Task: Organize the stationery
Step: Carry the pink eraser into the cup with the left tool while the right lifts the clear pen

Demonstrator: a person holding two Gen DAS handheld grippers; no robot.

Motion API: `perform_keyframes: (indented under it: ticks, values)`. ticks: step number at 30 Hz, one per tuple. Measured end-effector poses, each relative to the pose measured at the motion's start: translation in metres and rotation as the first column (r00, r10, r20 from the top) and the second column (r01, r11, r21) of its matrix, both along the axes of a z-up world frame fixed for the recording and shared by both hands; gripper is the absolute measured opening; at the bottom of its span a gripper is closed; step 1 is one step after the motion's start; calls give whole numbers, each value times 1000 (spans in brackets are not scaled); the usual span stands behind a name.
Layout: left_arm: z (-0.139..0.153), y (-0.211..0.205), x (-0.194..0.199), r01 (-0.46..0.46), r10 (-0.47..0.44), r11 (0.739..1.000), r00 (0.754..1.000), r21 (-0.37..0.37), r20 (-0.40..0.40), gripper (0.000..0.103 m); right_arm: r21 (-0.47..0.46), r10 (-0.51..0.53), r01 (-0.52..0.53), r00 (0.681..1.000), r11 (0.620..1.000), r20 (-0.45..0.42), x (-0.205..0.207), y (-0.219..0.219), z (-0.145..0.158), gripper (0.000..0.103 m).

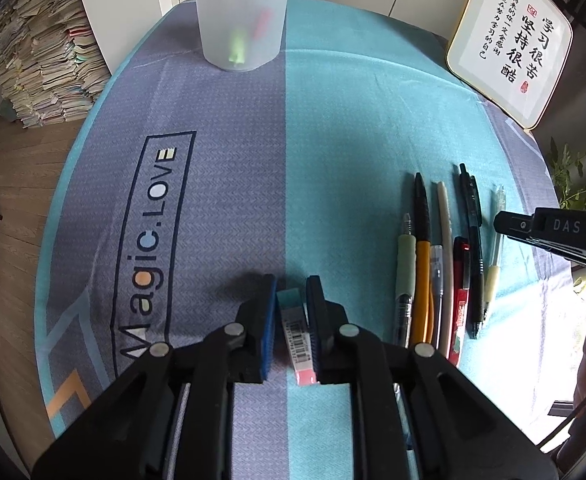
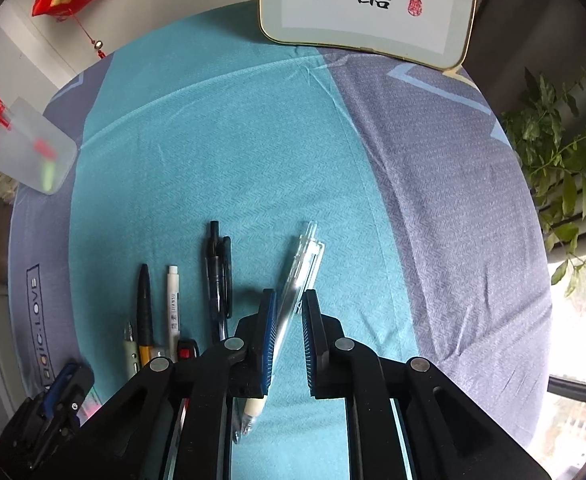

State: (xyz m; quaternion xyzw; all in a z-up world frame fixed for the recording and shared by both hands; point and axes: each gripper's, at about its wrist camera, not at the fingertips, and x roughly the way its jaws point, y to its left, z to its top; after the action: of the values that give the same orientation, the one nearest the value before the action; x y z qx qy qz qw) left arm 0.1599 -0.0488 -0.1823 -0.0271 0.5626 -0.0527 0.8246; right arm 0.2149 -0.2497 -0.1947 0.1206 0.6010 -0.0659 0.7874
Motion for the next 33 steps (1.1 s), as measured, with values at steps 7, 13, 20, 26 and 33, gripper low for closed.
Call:
perform_keyframes:
  ticks: [7,13,20,26,33]
  values:
    - [0,-7,-3,19,-20,1000,1000,21,11,26,-11,-13,13,1000,1000,-9,-10,6,-7,30]
    - [-1,-1,-6,11,-11,1000,1000,27,15,10,-23,-18,20,997,1000,81,-18,12,-7,11]
    - [1,4,-3,12,-12,1000,1000,-12,8,9,15,0,-2,988,1000,151,-30,2,4,11]
    - [18,8,-4,16,-14,998,999,-54,47,9,42,2,-12,972,999,237,-39,5,36,11]
    - [57,19,2,26,-15,997,987,-67,160,9,59,3,-25,940,998,341,-46,12,70,11]
